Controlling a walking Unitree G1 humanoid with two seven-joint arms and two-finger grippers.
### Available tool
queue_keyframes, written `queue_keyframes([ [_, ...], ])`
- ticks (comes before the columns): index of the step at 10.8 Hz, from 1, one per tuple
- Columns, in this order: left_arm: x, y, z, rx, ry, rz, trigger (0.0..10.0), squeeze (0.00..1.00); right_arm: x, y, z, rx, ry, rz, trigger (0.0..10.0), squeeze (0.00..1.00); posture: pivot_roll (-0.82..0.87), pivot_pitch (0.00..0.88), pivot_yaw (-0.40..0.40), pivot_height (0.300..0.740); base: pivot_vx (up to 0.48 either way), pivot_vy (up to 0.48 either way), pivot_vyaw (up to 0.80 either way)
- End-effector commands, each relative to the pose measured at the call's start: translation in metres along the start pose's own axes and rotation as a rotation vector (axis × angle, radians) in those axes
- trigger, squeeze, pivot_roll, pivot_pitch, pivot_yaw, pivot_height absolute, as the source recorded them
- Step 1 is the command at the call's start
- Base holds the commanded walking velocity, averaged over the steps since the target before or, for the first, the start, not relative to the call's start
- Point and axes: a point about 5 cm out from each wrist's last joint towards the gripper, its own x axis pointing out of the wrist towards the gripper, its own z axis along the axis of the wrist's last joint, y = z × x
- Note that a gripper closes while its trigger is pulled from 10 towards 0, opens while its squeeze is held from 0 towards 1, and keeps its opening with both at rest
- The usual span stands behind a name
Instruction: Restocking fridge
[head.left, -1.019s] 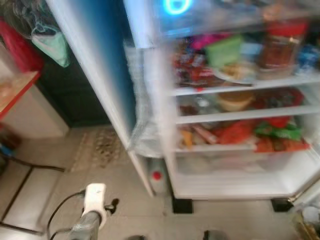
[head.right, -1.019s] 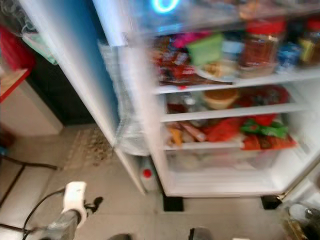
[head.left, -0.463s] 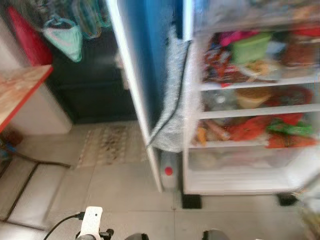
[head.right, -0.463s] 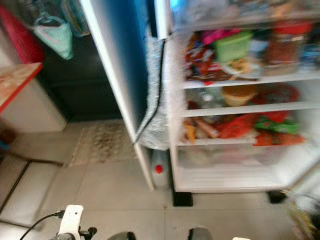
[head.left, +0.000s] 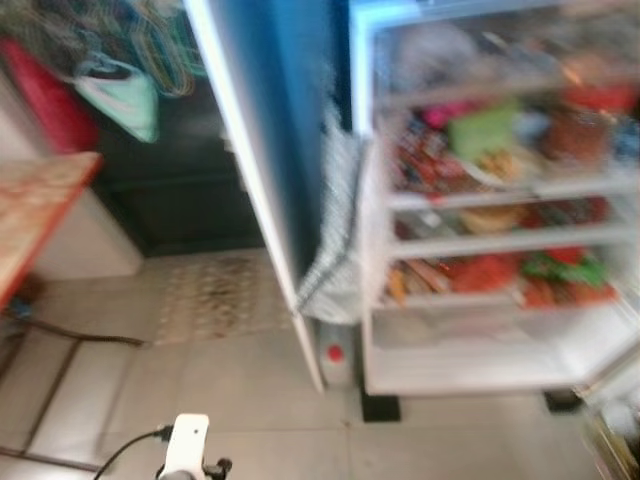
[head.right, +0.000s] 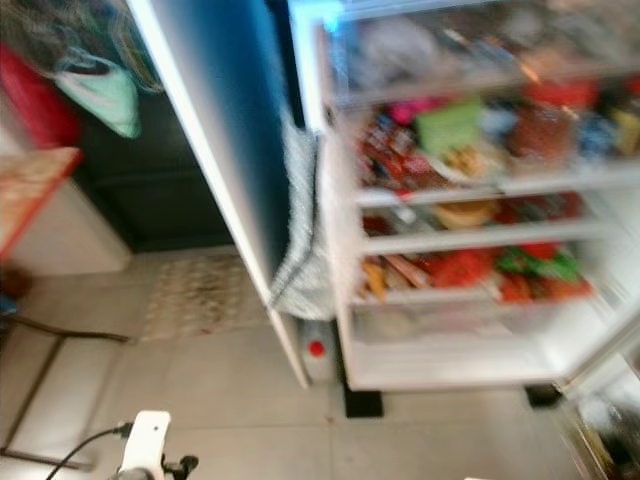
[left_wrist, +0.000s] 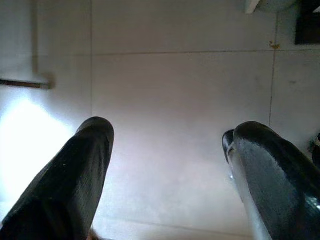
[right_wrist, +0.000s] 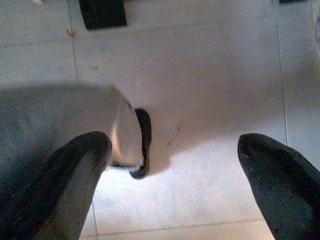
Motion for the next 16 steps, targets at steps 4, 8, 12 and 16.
queue_keyframes([
  [4, -0.002, 0.005, -0.013, 0.018, 0.046, 0.009, 10.0, 0.0, -0.001, 0.006, -0.006, 0.017, 0.019, 0.019, 10.0, 0.0, -0.27, 0.0, 0.151, 0.74, 0.0, 0.0, 0.0],
  [8, -0.002, -0.018, -0.02, -0.037, 0.061, -0.021, 10.0, 0.0, -0.003, -0.011, -0.004, -0.07, 0.016, -0.021, 10.0, 0.0, -0.26, 0.0, 0.066, 0.74, 0.0, 0.0, 0.0],
  [12, -0.003, -0.017, -0.024, -0.075, 0.068, -0.003, 10.0, 0.0, -0.002, -0.014, 0.001, -0.019, -0.014, -0.052, 10.0, 0.0, -0.22, 0.0, 0.052, 0.74, 0.0, 0.182, 0.0],
  [16, -0.003, -0.005, -0.021, -0.047, 0.067, 0.017, 10.0, 0.0, -0.002, -0.006, -0.003, -0.001, -0.006, -0.043, 10.0, 0.0, -0.26, 0.0, 0.106, 0.74, 0.0, 0.385, 0.0],
])
